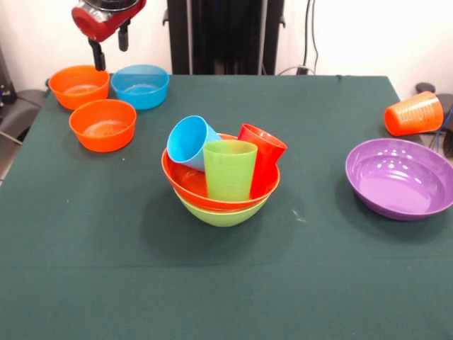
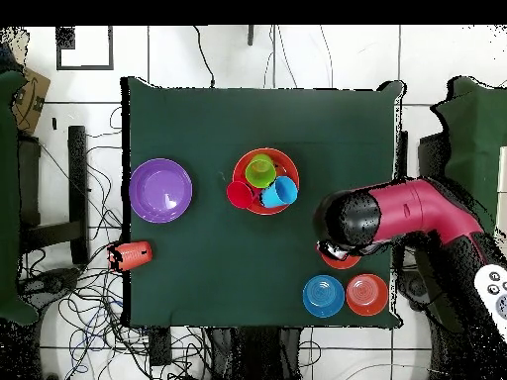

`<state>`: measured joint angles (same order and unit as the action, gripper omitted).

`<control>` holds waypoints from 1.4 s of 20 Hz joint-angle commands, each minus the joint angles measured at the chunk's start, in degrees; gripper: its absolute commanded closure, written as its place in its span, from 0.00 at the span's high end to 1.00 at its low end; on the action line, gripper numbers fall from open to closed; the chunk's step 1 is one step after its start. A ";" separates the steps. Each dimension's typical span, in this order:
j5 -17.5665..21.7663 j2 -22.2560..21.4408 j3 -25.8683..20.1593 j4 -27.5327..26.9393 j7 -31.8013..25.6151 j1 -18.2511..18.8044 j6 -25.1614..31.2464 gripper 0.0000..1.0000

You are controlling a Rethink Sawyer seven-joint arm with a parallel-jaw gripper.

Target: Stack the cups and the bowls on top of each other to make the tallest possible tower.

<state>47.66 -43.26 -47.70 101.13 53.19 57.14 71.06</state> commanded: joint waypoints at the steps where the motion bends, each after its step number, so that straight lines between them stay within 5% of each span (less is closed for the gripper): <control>1: 2.76 3.08 -0.30 2.54 -10.27 -1.96 -4.28 1.00; 10: 2.54 5.28 -0.25 0.21 -9.68 -3.37 -4.53 1.00; 28: -2.46 8.67 -4.69 -2.35 -10.39 -0.59 -10.42 1.00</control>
<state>46.69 -38.29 -48.93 101.18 53.19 56.75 66.76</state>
